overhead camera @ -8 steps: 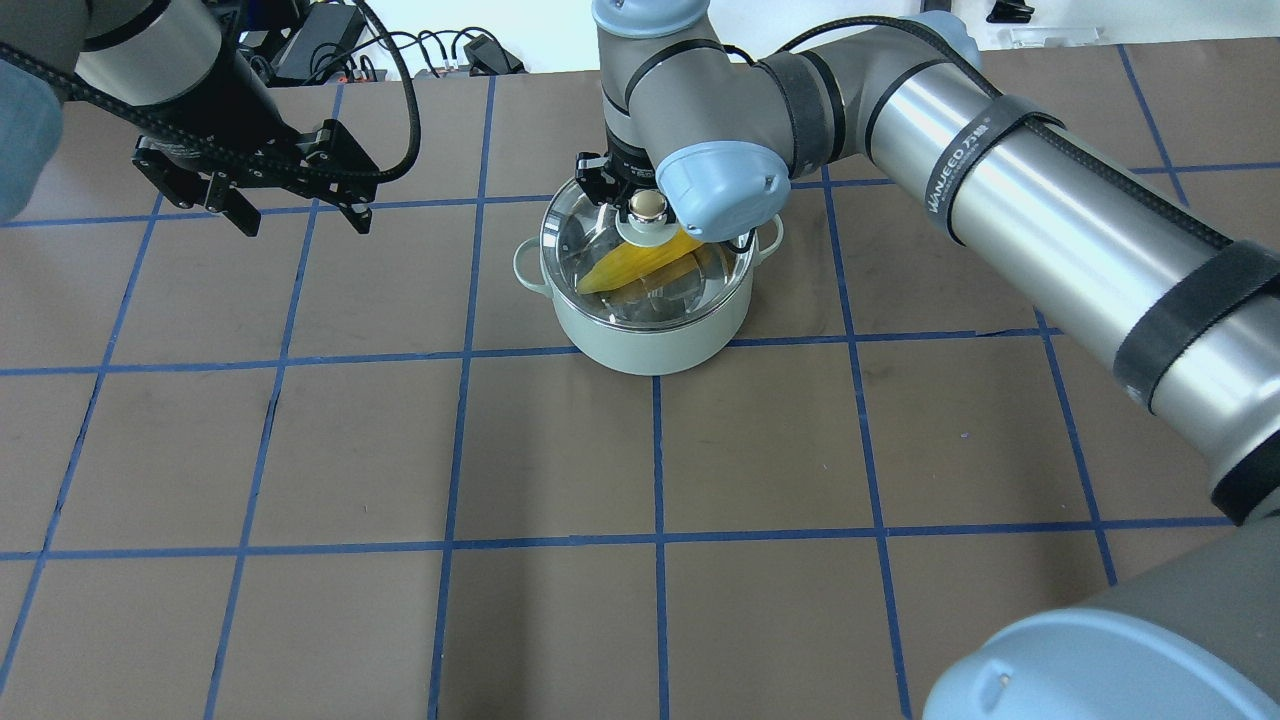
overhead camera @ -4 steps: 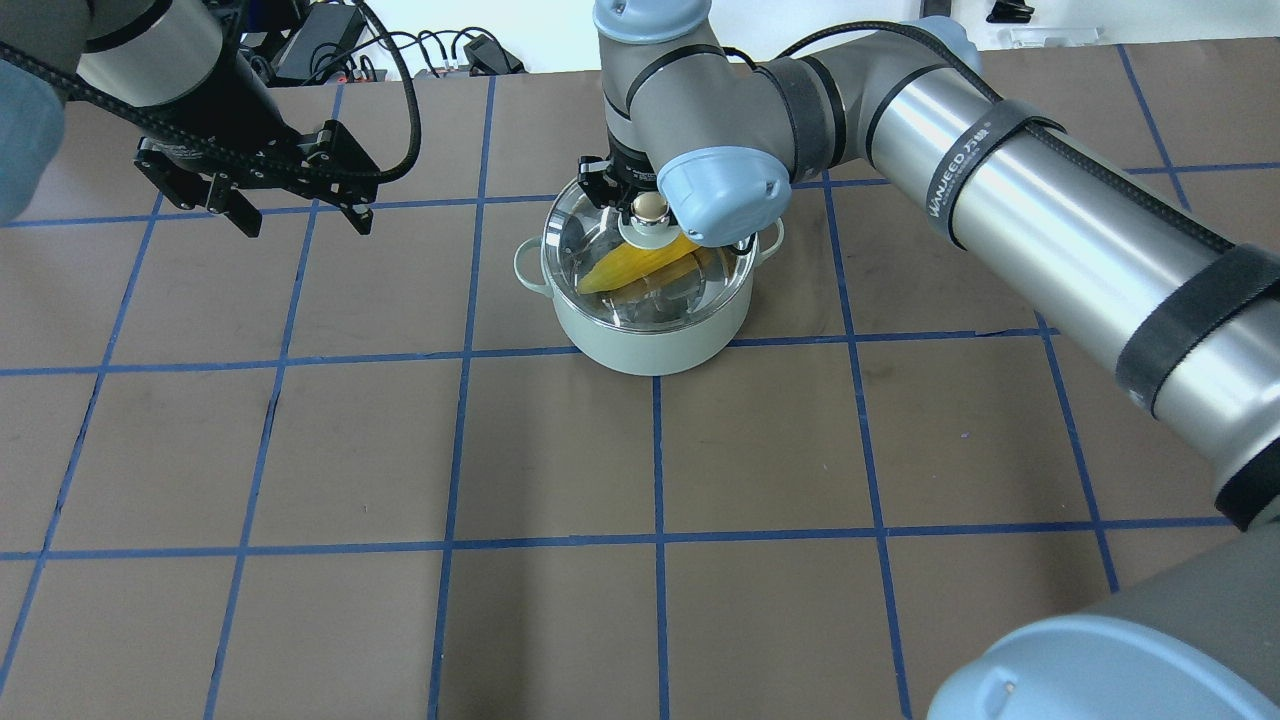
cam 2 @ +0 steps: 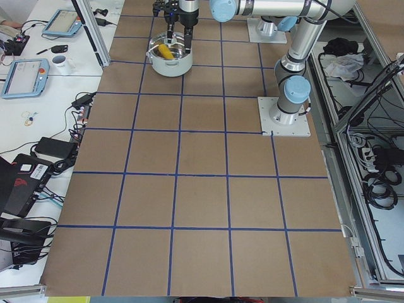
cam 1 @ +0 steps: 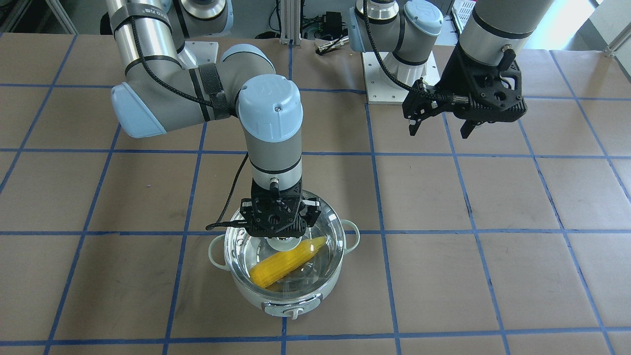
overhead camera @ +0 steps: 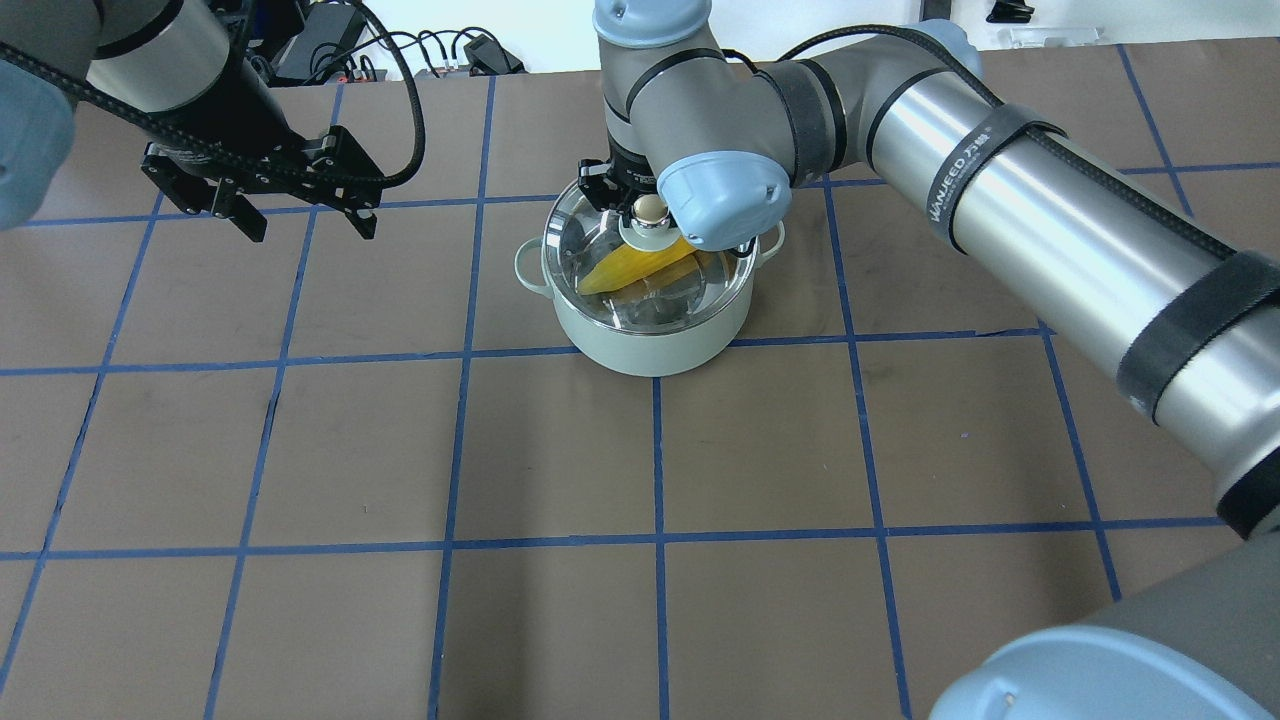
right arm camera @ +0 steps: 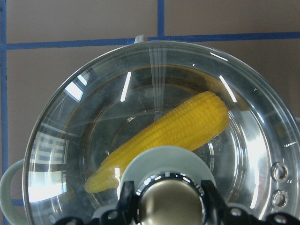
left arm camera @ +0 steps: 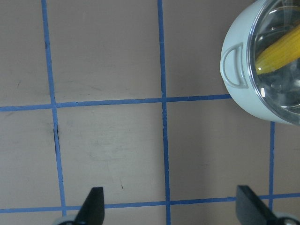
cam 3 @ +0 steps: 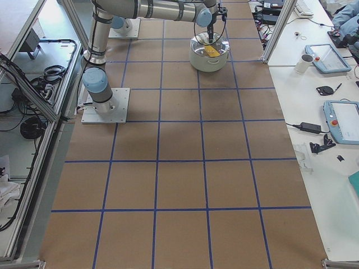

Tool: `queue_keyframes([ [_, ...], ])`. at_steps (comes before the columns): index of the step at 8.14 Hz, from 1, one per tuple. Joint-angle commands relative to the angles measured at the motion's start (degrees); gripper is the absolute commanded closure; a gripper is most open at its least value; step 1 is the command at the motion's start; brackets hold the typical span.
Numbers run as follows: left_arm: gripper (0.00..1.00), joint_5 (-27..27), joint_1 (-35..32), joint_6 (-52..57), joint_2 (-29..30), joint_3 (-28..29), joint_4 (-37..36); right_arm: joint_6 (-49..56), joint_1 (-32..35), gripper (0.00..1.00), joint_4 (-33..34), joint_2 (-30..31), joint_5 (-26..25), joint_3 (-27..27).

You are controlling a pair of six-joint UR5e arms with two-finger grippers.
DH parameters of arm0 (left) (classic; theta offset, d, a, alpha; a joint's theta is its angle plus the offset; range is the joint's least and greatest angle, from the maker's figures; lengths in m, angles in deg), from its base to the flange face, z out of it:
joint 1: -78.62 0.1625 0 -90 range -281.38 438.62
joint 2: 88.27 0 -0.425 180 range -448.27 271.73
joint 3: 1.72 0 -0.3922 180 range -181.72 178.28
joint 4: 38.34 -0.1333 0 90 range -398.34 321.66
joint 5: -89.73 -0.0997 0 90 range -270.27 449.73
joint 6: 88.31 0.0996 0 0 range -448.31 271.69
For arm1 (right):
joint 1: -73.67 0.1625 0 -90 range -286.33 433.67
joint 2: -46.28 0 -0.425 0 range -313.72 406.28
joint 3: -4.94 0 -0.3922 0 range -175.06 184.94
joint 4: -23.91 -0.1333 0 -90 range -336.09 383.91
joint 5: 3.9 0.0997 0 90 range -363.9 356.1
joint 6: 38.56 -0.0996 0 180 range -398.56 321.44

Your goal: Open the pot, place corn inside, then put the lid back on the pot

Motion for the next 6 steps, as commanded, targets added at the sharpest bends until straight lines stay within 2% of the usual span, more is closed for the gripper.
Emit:
queue_keyframes([
  [1, 0.0, 0.12, -0.02, 0.0, 0.0, -0.52, -0.36, 0.0, 0.0, 0.0, -0.2, 0.07, 0.11, 0.06],
  [6, 0.0, 0.38, -0.02, 0.09, 0.09, -0.61, -0.36, 2.26, -1.39, 0.0, -1.51, 2.43, 0.28, 0.06],
])
